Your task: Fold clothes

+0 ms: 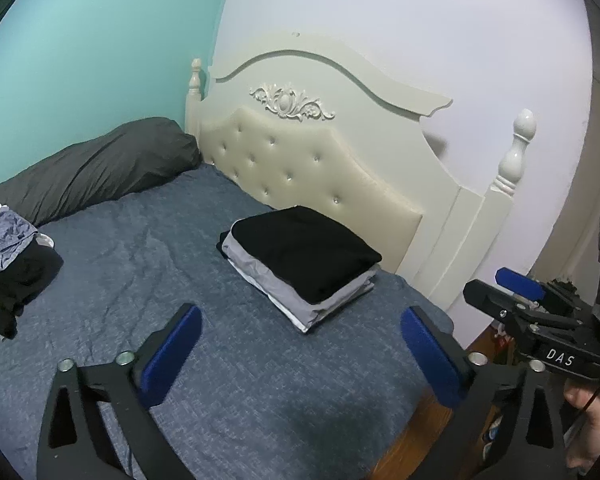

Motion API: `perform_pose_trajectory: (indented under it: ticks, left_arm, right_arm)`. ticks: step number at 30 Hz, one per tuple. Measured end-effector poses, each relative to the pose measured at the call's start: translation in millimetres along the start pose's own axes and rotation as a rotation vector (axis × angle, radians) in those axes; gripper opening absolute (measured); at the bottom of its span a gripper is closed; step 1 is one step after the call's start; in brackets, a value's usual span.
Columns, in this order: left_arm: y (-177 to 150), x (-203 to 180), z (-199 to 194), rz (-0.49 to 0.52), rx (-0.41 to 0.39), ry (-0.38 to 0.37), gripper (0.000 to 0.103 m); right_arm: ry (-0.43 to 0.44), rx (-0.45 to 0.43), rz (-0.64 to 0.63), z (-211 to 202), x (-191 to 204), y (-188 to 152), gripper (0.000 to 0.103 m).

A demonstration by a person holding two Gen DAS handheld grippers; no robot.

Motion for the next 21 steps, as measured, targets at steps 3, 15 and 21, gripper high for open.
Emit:
perform_pose_trajectory:
  ticks: [3, 15, 21]
  left_arm:
    - [-2, -3, -9, 0.010, -0.007, -0.001, 0.103]
    - [-17, -11, -40, 0.029, -0.013, 0.014, 0.103]
    - [-23, -11, -53, 0.022, -0.017, 0.020, 0.103]
  right_arm:
    - [-0.013, 0.002, 0.007, -8, 2, -5, 0.085]
    - [-0.025, -0.025, 0.026, -44, 13, -25, 0.098]
    - [-0.031, -0.033, 0.032, -56, 15, -29, 0.098]
Point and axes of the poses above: each gripper's, at about its wrist camera, not at the fingertips, and z roughly the way its jaws point, x to its left, y to its top, the point moved 5 cm from there along z, roughly the way its jaws point, and after that the axes turned 6 degrees about z, right-handed, at the moved point
